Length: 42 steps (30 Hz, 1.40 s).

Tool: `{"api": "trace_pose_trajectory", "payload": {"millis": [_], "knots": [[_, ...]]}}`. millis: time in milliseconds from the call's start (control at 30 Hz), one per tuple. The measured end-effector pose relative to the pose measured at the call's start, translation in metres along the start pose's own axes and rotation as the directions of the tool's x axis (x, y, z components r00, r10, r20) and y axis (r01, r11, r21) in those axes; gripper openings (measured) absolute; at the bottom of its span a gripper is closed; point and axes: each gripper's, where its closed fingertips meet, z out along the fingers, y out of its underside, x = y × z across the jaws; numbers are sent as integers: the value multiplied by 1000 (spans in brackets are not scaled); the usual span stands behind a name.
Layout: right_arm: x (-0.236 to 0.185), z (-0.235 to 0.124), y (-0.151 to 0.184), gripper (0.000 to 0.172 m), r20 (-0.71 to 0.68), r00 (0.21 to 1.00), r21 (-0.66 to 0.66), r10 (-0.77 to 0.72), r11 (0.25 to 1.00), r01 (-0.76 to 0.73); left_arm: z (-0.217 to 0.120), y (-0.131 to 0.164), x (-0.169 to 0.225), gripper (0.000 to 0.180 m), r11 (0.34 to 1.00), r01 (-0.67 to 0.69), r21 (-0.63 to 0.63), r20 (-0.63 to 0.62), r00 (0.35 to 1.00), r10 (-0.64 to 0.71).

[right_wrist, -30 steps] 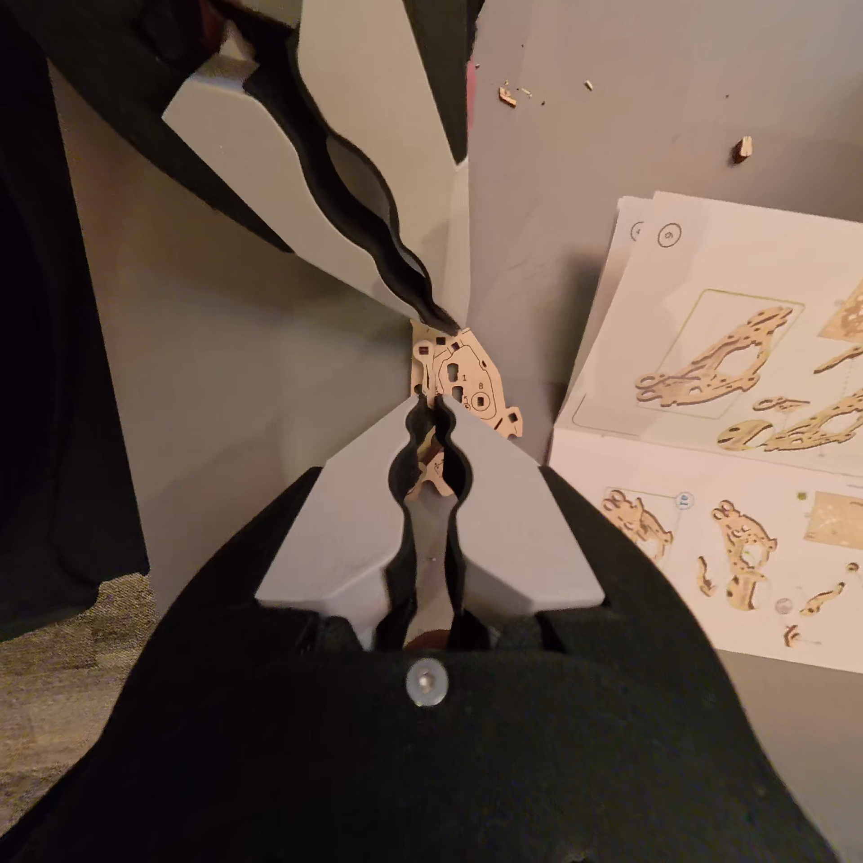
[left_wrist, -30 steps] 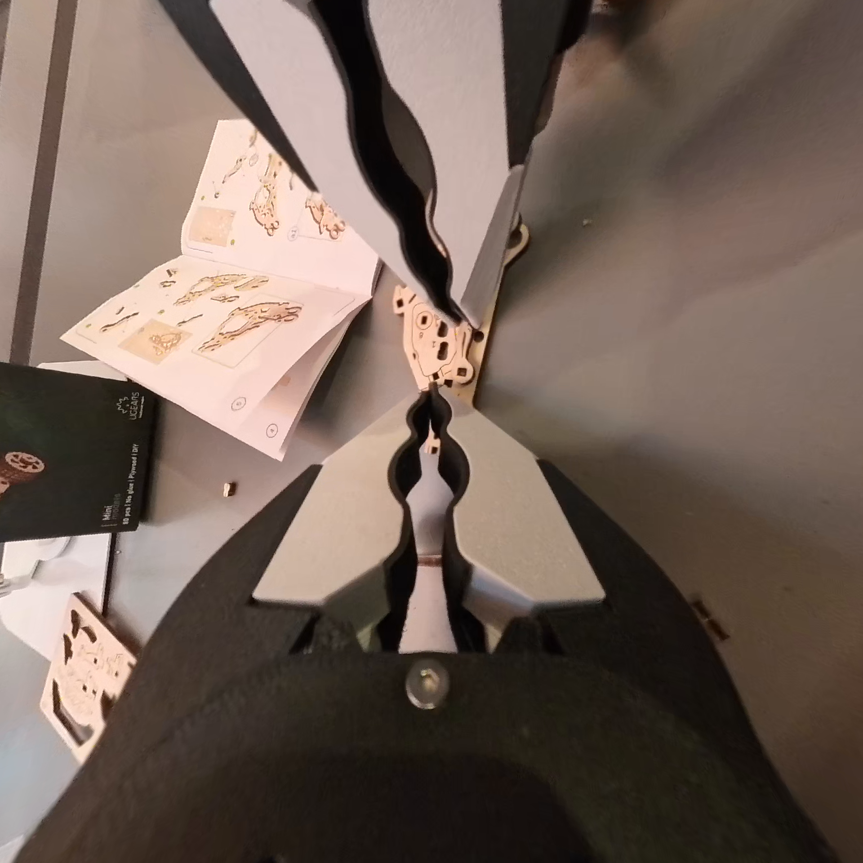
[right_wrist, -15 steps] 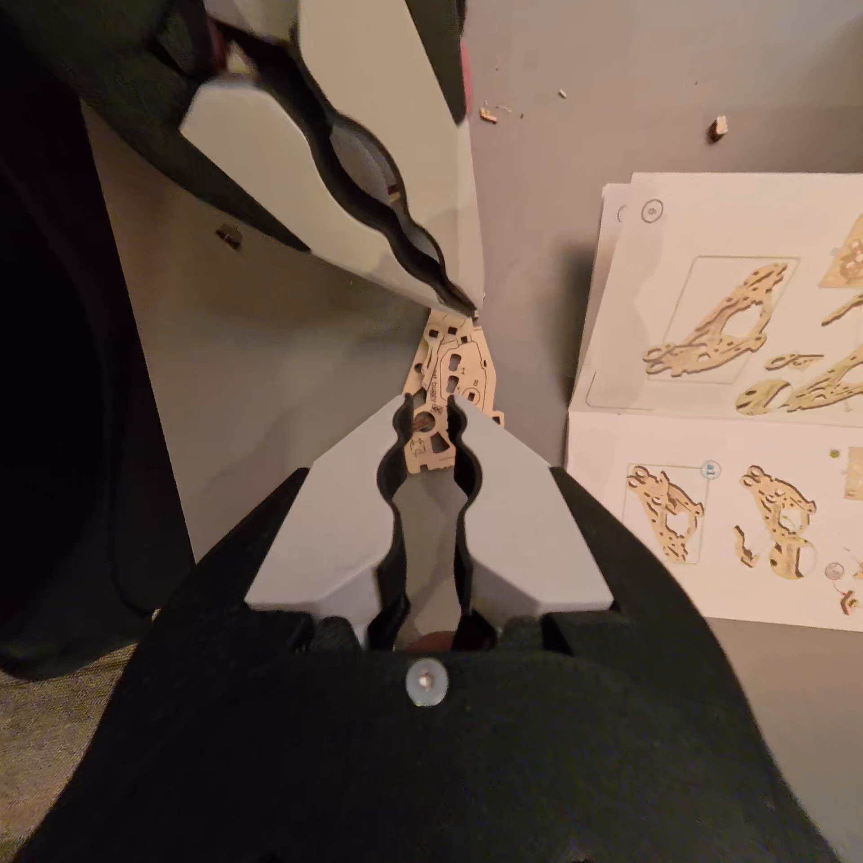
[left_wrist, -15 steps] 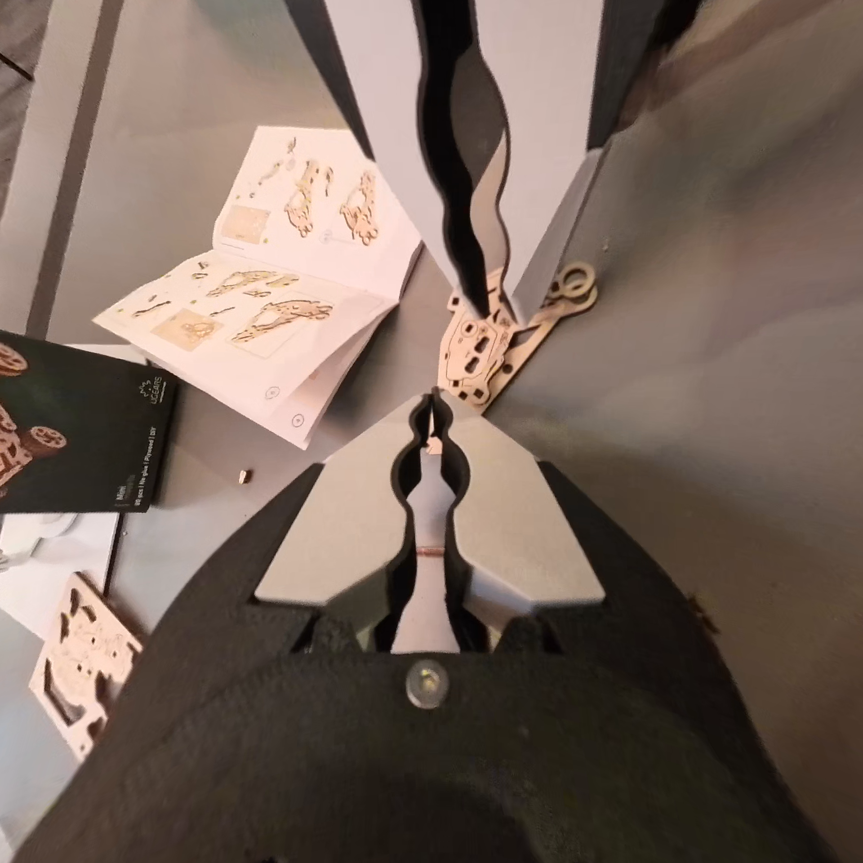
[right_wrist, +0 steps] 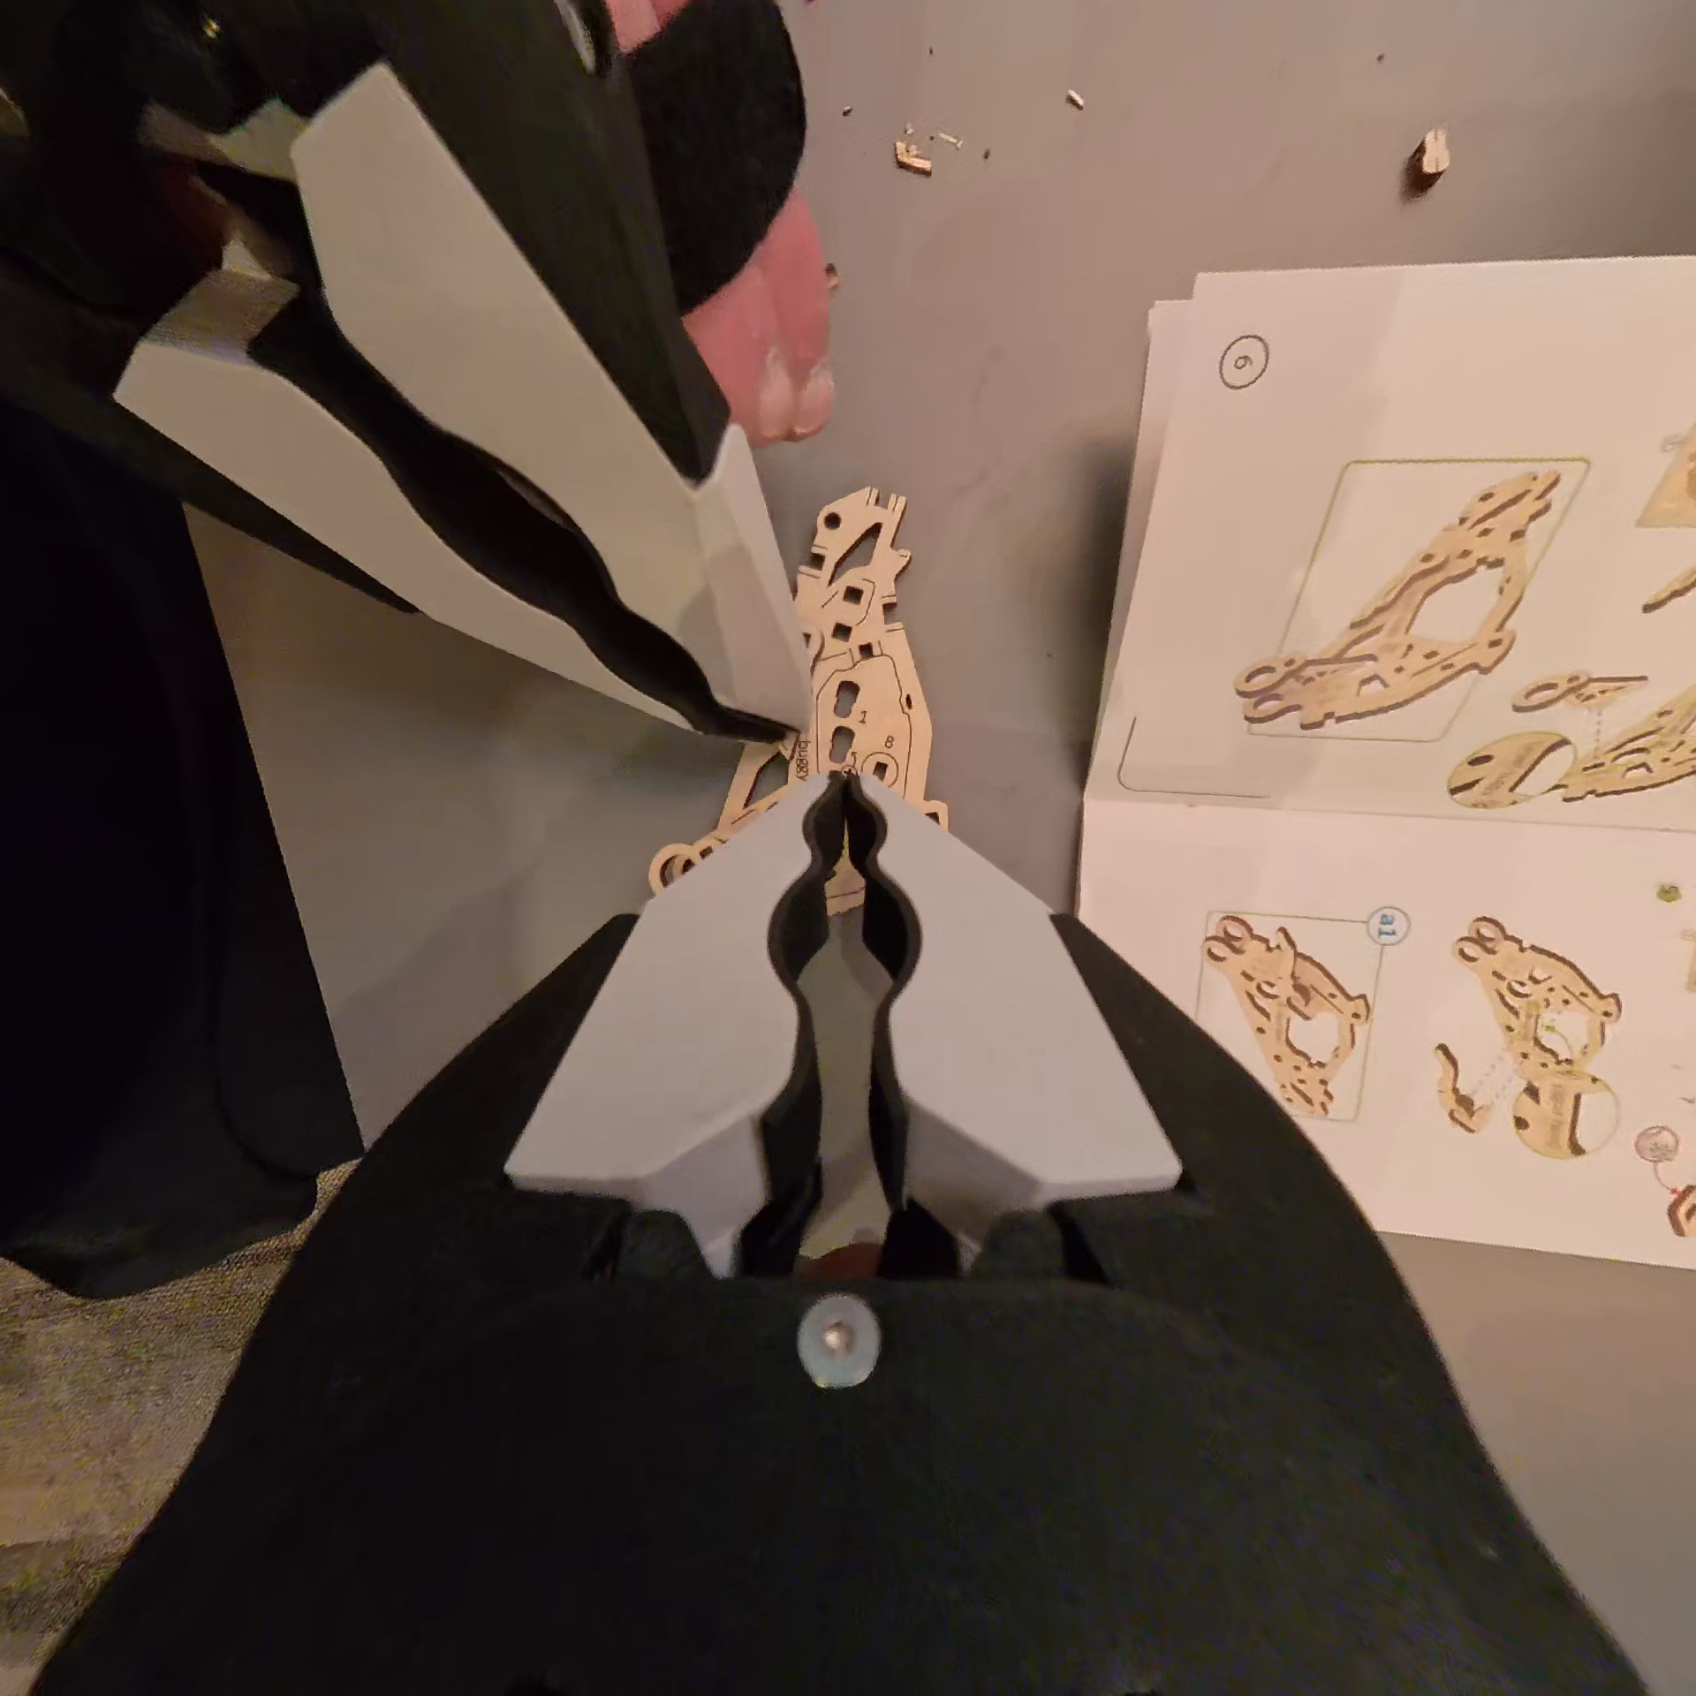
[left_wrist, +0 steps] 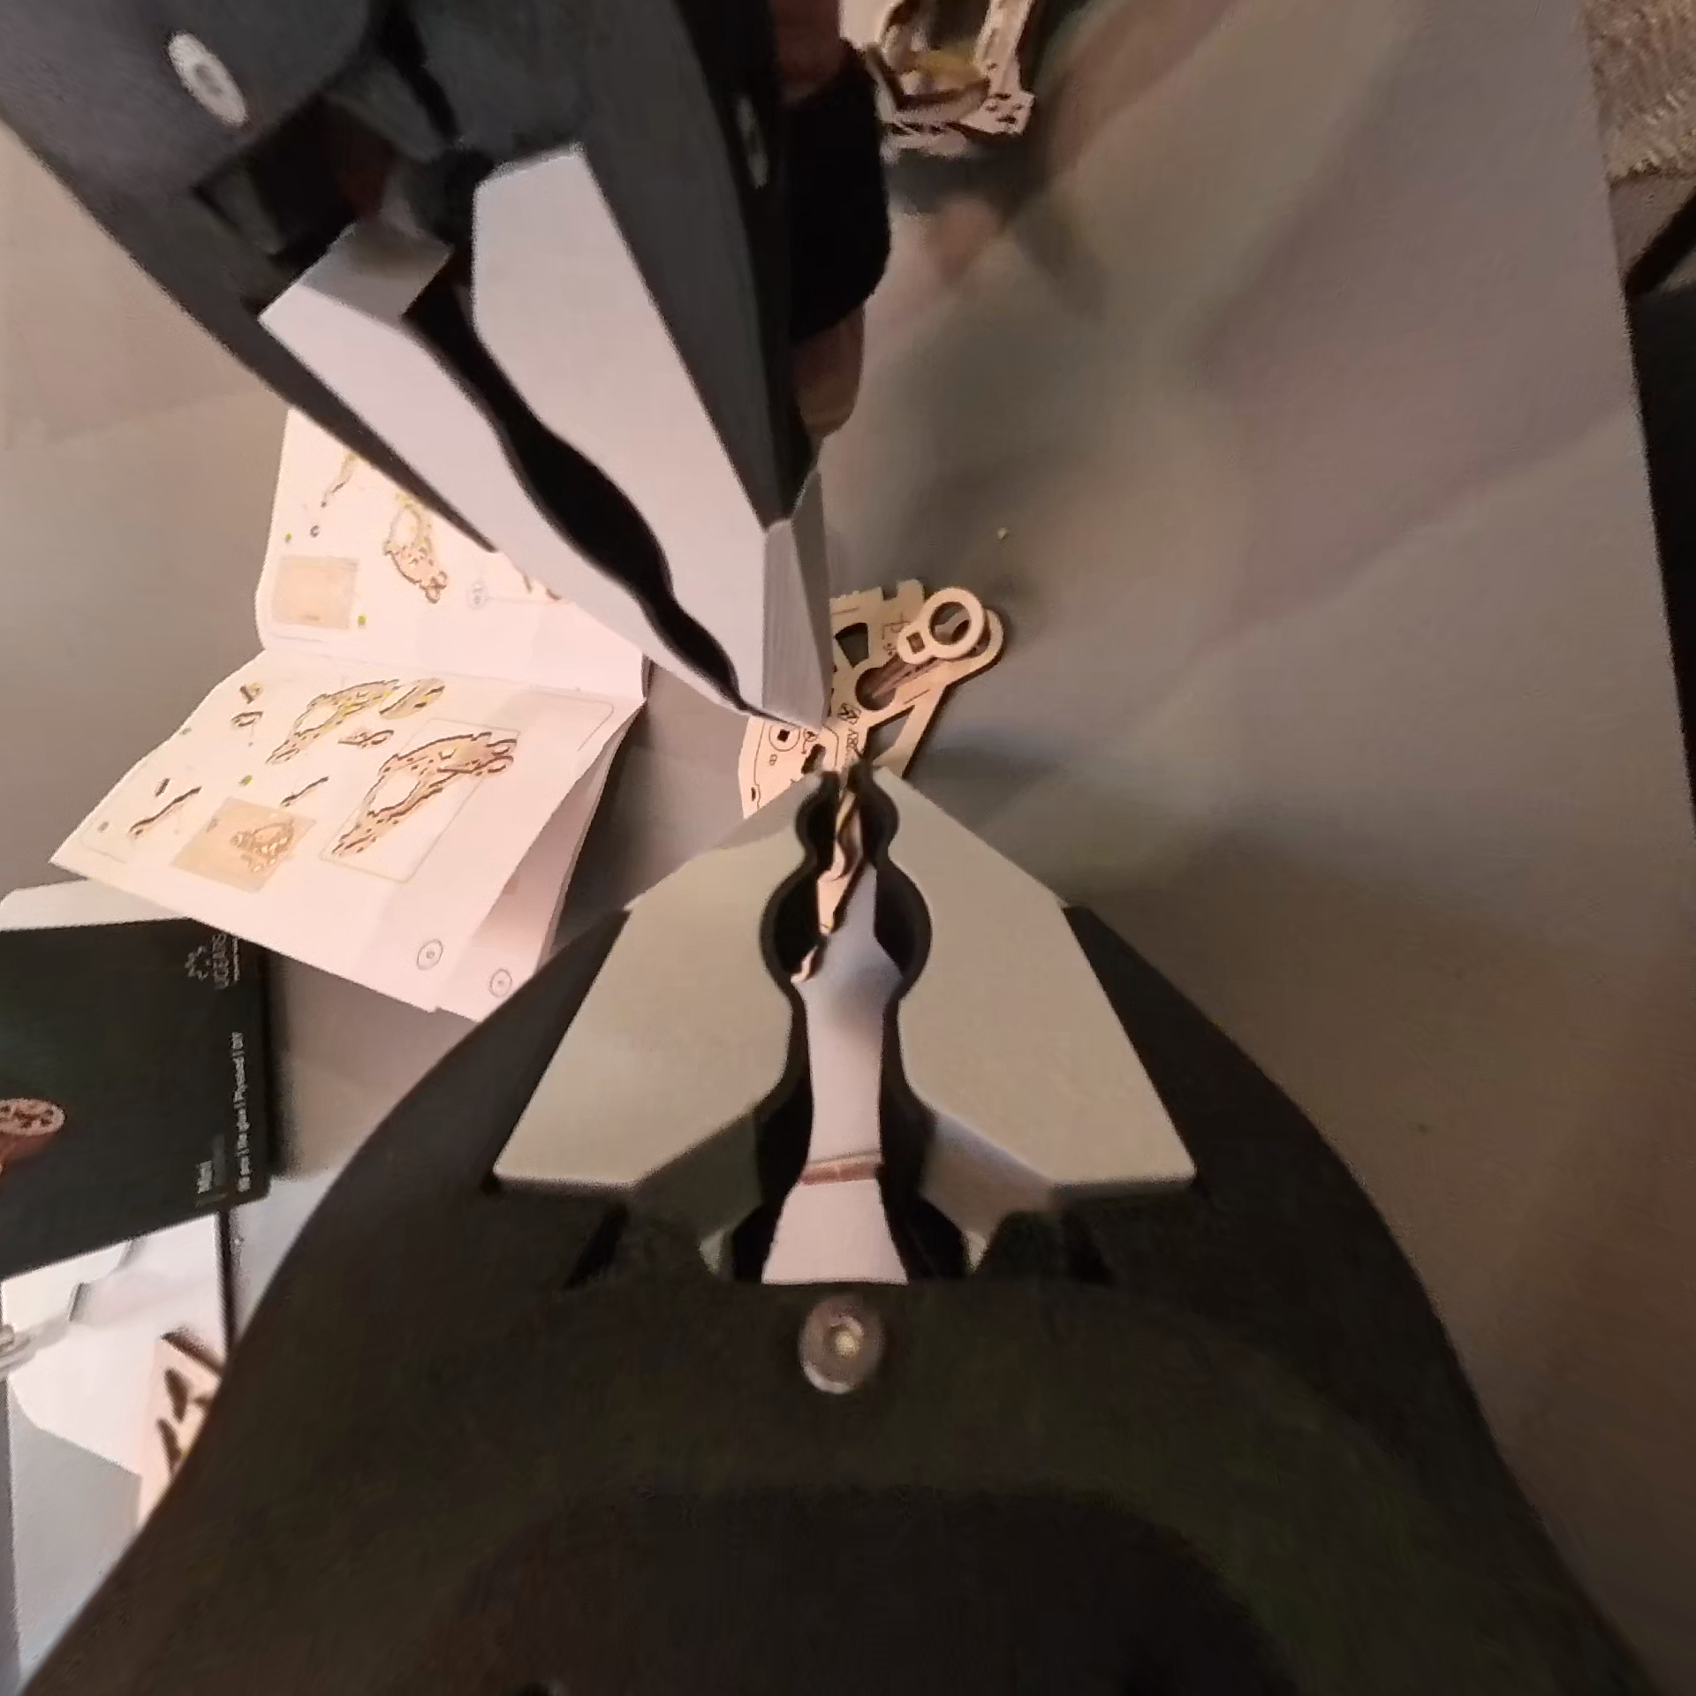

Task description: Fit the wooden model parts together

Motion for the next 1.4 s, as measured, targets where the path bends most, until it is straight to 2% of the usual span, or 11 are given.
{"api": "trace_pose_trajectory", "payload": {"millis": [33,333,467,633,900,1200,1400], "knots": [[0,0,0,0,4,1000,-4,-3,1000,3,0,0,0,3,1000,-10,-10,-15,1000,9],[0,0,1,0,40,999,-30,2,1000,-1,2,1,-1,1,999,4,-35,-30,1000,-5],[0,1,1,0,55,998,-30,7,1000,-6,2,1,-4,10,1000,-26,-8,-16,1000,26],[0,1,1,0,65,998,-23,12,1000,-11,-1,1,-4,16,1000,-10,8,-86,996,11],[0,1,1,0,81,997,-9,17,1000,-16,3,2,5,12,1000,27,13,-229,973,-23],[0,1,1,0,110,994,0,28,1000,-29,2,1,2,4,978,210,6,-375,907,-192],[0,1,1,0,103,995,-15,19,1000,-17,3,2,1,3,994,106,-18,-330,938,-106]]}}
